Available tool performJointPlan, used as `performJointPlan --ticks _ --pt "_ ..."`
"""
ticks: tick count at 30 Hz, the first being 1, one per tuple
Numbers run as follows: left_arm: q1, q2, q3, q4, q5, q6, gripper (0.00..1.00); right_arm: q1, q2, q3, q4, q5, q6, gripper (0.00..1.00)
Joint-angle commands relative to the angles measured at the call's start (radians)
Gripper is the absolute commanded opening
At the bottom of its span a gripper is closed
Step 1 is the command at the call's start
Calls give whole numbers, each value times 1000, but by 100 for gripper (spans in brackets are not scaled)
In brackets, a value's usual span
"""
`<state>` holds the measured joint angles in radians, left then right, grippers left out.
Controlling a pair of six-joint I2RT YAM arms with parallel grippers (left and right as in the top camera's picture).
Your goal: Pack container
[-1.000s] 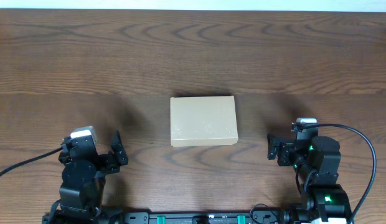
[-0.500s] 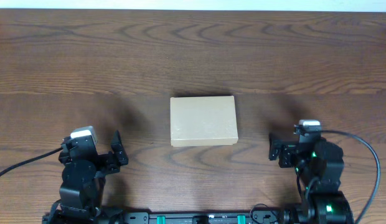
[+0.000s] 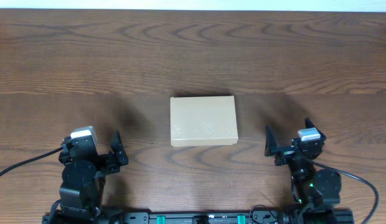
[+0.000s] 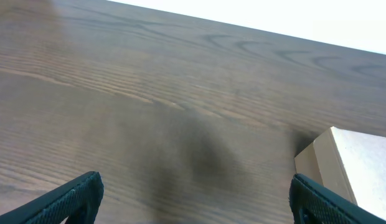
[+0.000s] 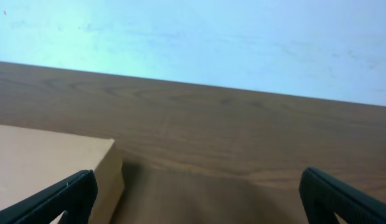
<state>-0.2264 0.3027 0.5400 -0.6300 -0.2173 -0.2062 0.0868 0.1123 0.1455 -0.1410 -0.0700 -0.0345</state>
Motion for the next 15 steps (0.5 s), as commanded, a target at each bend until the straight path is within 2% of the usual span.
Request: performJointPlan --ticks 1,6,15 --pt "-4 -3 -2 -2 -18 -4 95 13 -37 -68 69 45 -15 99" --pt "-4 -3 -2 -2 -18 -4 95 13 -78 -129 108 82 -16 99" --pt "-4 -3 -2 -2 -18 -4 95 12 -107 -140 73 149 -19 99"
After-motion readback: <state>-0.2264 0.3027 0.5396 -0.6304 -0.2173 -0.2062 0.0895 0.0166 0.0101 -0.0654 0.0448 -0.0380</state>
